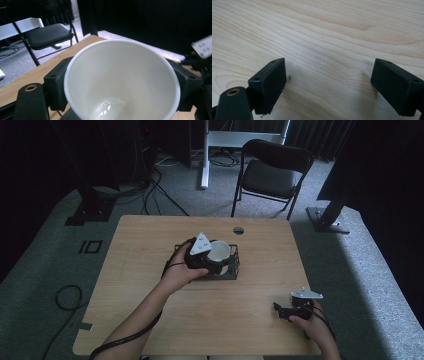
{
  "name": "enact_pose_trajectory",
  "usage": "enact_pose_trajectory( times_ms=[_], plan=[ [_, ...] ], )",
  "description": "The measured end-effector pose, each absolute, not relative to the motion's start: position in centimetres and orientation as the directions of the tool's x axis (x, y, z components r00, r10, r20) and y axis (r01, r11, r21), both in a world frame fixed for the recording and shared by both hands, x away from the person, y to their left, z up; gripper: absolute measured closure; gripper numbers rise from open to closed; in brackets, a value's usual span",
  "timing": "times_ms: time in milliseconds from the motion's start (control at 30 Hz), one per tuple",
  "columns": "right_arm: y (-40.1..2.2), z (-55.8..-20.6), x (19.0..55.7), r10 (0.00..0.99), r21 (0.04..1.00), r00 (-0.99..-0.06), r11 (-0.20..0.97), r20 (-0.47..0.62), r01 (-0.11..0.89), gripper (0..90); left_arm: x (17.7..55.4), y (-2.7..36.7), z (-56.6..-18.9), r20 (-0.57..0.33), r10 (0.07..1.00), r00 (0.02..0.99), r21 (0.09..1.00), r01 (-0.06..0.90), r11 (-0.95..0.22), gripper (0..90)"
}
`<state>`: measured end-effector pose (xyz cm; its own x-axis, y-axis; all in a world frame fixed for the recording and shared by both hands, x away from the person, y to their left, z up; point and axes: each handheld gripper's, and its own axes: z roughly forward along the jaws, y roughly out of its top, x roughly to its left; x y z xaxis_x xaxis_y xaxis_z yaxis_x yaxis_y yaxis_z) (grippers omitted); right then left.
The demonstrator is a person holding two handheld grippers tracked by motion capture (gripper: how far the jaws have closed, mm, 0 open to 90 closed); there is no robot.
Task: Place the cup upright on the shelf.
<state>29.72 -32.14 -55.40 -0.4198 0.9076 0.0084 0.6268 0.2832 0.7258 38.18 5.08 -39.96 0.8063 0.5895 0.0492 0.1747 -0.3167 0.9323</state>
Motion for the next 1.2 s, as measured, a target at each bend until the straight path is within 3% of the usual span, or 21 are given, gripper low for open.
enact_pose_trajectory(
  times_ms=[567,833,1200],
  plan=[
    [-32.1,-55.4,29.7,0.908,0.726,-0.419,0.282,0.009,0.627,12.4,41.6,5.0,-41.0,0.004,0.758,0.652,0.93,0.276,-0.242,20.6],
    [-32.1,-55.4,29.7,0.907,0.725,-0.421,0.284,0.008,0.627,12.4,42.4,4.6,-43.0,-0.041,0.801,0.598,0.927,0.322,-0.192,20.6],
    [-32.2,-55.4,29.7,0.907,0.725,-0.421,0.285,0.008,0.627,12.4,42.8,4.0,-45.0,-0.03,0.81,0.585,0.916,0.34,-0.211,20.6]
  ],
)
